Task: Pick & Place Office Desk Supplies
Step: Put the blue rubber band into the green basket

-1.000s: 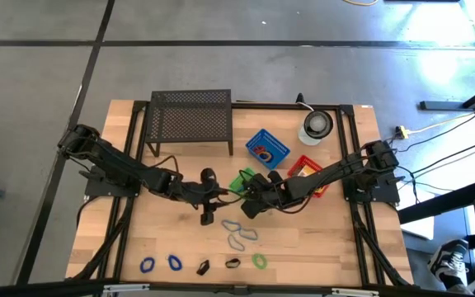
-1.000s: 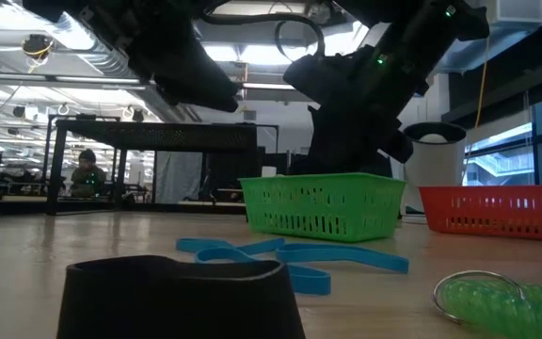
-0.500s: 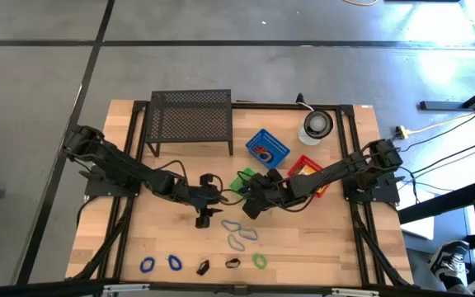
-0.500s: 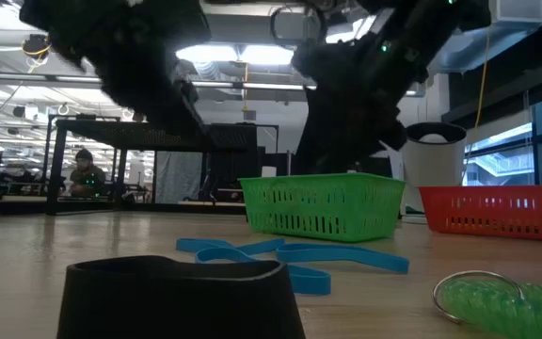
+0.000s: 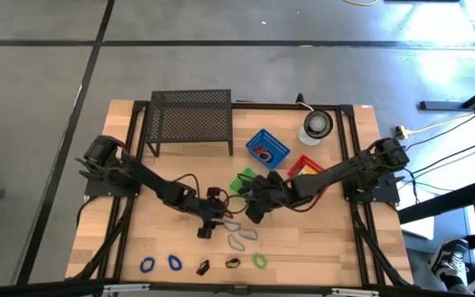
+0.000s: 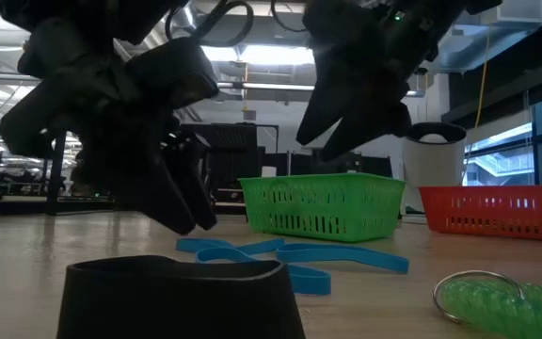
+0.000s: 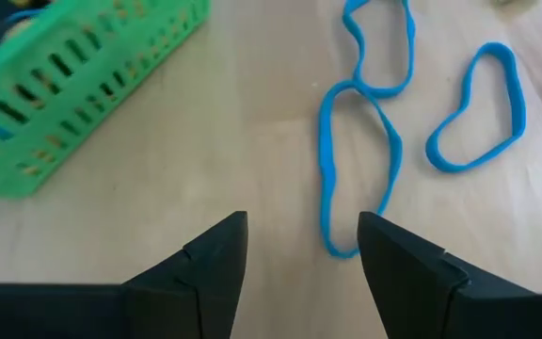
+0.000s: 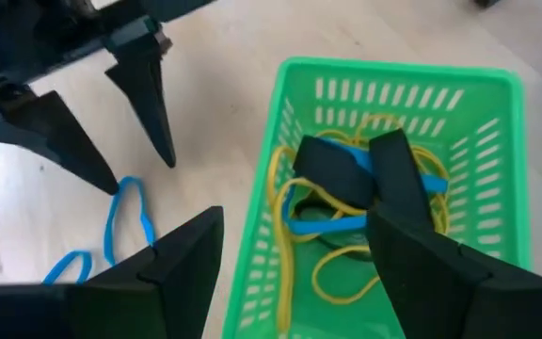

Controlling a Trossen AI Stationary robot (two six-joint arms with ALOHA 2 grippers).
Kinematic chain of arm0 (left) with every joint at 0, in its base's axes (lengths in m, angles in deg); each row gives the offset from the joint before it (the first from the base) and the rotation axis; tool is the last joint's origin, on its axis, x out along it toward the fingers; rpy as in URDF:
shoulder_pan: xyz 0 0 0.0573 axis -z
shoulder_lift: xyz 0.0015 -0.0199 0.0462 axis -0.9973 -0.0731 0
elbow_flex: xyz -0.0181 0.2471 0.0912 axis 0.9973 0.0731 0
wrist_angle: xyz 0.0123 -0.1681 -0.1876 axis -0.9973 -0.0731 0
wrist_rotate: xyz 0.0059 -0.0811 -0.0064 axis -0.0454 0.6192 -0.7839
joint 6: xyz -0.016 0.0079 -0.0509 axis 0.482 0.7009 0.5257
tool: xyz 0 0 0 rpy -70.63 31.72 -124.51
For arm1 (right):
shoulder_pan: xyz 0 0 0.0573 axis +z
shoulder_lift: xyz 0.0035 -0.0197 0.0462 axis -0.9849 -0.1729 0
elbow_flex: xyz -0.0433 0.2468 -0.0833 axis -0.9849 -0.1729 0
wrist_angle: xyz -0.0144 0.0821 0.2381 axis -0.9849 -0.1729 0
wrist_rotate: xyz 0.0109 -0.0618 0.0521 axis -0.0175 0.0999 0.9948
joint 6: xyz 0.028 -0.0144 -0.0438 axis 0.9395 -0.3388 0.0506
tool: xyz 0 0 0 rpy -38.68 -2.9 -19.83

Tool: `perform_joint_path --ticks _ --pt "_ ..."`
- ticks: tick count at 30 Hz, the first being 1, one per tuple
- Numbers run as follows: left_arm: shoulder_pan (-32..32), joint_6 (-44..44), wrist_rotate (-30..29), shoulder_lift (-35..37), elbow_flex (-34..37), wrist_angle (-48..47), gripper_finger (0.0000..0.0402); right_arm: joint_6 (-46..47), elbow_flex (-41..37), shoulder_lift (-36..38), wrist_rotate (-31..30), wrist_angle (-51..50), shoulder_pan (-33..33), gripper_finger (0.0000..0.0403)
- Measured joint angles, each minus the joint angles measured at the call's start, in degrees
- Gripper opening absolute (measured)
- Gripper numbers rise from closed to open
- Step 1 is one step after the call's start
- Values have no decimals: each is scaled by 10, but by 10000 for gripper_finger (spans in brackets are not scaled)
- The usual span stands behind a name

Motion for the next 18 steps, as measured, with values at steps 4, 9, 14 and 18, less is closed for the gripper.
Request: perform_joint_path --ticks 4,9,14,18 --pt "6 -11 0 -18 0 26 198 2 0 0 -9 1 8 262" --pt "8 6 -2 -35 -1 35 198 2 0 0 -18 2 12 262" --pt "17 7 -7 -43 -2 34 196 15 0 0 -20 2 12 262" --pt "31 -1 -32 -44 -2 34 174 15 0 0 -31 2 14 262"
